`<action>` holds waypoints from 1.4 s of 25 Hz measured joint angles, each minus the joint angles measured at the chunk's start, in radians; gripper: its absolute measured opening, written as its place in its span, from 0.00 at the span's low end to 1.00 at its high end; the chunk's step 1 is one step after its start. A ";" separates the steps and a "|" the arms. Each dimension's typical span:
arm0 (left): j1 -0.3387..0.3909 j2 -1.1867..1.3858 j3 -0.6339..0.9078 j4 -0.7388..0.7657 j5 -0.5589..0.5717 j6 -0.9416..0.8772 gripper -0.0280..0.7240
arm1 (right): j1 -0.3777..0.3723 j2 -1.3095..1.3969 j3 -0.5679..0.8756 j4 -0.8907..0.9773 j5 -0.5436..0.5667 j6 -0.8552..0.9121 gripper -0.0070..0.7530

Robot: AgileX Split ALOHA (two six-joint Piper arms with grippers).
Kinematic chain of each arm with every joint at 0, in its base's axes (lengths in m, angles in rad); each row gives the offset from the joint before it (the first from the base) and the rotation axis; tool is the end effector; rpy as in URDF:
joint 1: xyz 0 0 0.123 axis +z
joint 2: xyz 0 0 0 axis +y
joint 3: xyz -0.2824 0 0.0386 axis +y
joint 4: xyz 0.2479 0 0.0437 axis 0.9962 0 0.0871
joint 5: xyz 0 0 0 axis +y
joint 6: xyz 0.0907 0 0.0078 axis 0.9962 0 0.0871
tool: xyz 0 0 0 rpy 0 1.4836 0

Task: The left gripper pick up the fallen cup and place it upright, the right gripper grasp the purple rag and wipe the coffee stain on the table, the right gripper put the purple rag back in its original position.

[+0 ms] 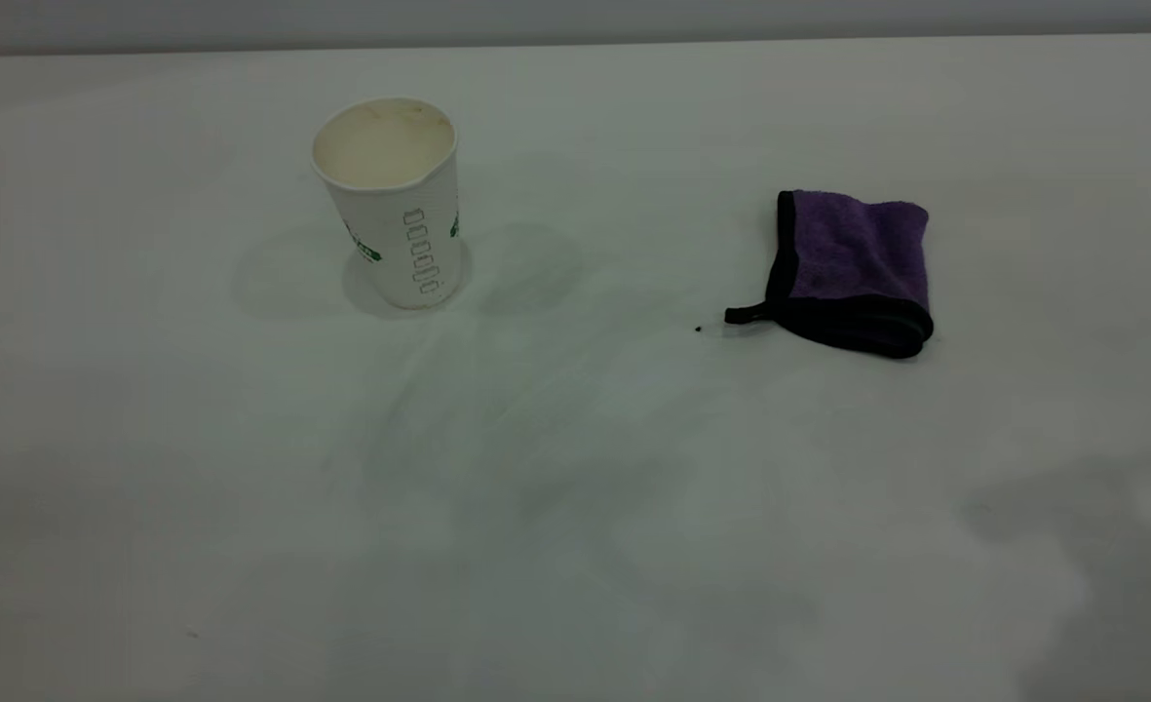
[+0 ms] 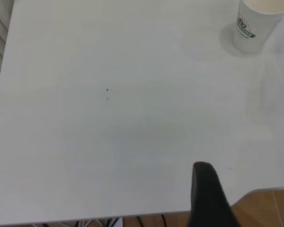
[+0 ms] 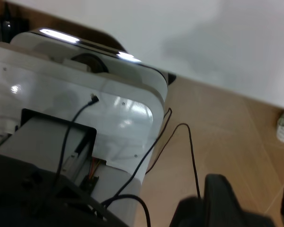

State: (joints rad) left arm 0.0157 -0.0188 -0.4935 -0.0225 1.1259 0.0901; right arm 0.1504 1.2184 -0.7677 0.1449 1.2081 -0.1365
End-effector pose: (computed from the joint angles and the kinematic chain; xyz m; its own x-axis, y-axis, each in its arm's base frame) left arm -0.0098 -0.0020 0.2701 -0.5005 0.0725 -0.8627 0.0422 0.9973 0.0593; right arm 0.1772 0.0393 0.2425 -0.9726 -0.2322 -0.0141 -0.2320 0.9634 0.1343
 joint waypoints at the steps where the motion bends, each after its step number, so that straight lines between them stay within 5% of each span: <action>1: 0.000 0.000 0.000 0.000 0.000 0.000 0.70 | 0.000 -0.037 0.030 -0.003 -0.001 0.010 0.47; 12: 0.000 0.000 0.000 0.000 0.000 0.000 0.70 | 0.000 -0.558 0.293 -0.037 -0.083 0.037 0.47; 35: 0.000 0.000 0.000 0.000 0.001 0.000 0.70 | -0.042 -1.081 0.300 -0.061 -0.082 0.090 0.47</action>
State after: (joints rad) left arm 0.0157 -0.0188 -0.4935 -0.0225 1.1269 0.0901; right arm 0.1086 0.1375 -0.4677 0.0840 1.1258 -0.0468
